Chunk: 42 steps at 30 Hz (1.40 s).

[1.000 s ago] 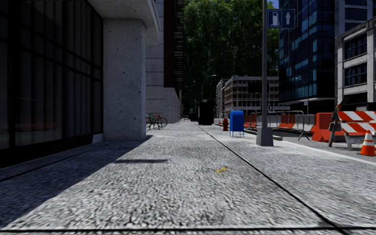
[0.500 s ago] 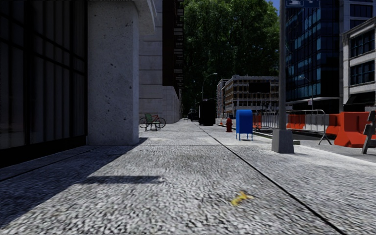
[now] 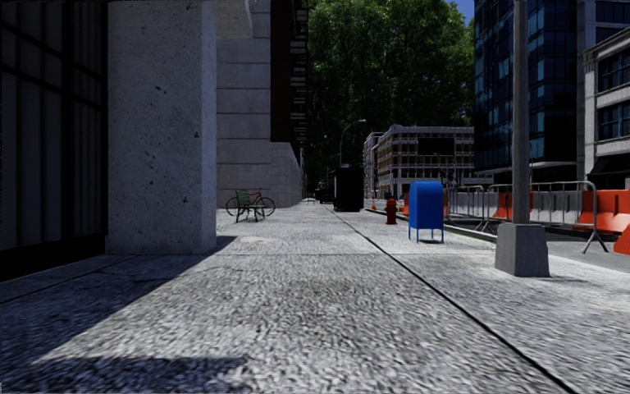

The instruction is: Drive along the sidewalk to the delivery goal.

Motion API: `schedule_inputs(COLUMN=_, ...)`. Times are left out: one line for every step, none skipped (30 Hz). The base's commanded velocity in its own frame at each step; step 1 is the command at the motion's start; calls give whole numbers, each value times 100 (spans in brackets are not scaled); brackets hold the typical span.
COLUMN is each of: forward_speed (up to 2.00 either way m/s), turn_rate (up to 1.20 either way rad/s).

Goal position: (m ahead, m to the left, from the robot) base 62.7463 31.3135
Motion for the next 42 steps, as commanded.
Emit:
schedule_inputs(forward_speed=200, turn_rate=0)
schedule_inputs(forward_speed=200, turn_rate=0)
schedule_inputs(forward_speed=200, turn_rate=0)
schedule_inputs(forward_speed=200, turn_rate=0)
schedule_inputs(forward_speed=200, turn_rate=0)
schedule_inputs(forward_speed=200, turn_rate=0)
schedule_inputs(forward_speed=200, turn_rate=0)
schedule_inputs(forward_speed=200, turn_rate=0)
schedule_inputs(forward_speed=200, turn_rate=0)
schedule_inputs(forward_speed=200, turn_rate=0)
schedule_inputs(forward_speed=200, turn_rate=0)
schedule_inputs(forward_speed=200, turn_rate=0)
schedule_inputs(forward_speed=200, turn_rate=0)
schedule_inputs(forward_speed=200, turn_rate=0)
schedule_inputs(forward_speed=200, turn_rate=0)
schedule_inputs(forward_speed=200, turn_rate=0)
schedule_inputs(forward_speed=200, turn_rate=0)
schedule_inputs(forward_speed=200, turn_rate=0)
schedule_inputs(forward_speed=200, turn_rate=0)
schedule_inputs(forward_speed=200, turn_rate=0)
schedule_inputs(forward_speed=200, turn_rate=0)
schedule_inputs(forward_speed=200, turn_rate=0)
schedule_inputs(forward_speed=200, turn_rate=0)
schedule_inputs(forward_speed=200, turn_rate=0)
schedule_inputs(forward_speed=200, turn_rate=0)
schedule_inputs(forward_speed=200, turn_rate=0)
schedule_inputs(forward_speed=200, turn_rate=0)
schedule_inputs(forward_speed=200, turn_rate=0)
schedule_inputs(forward_speed=200, turn_rate=0)
schedule_inputs(forward_speed=200, turn_rate=0)
schedule_inputs(forward_speed=200, turn_rate=0)
schedule_inputs(forward_speed=200, turn_rate=0)
schedule_inputs(forward_speed=200, turn_rate=0)
schedule_inputs(forward_speed=200, turn_rate=0)
schedule_inputs(forward_speed=200, turn_rate=0)
schedule_inputs(forward_speed=200, turn_rate=0)
schedule_inputs(forward_speed=200, turn_rate=0)
schedule_inputs(forward_speed=200, turn_rate=0)
schedule_inputs(forward_speed=200, turn_rate=0)
schedule_inputs(forward_speed=200, turn_rate=0)
schedule_inputs(forward_speed=200, turn_rate=0)
schedule_inputs(forward_speed=200, turn_rate=0)
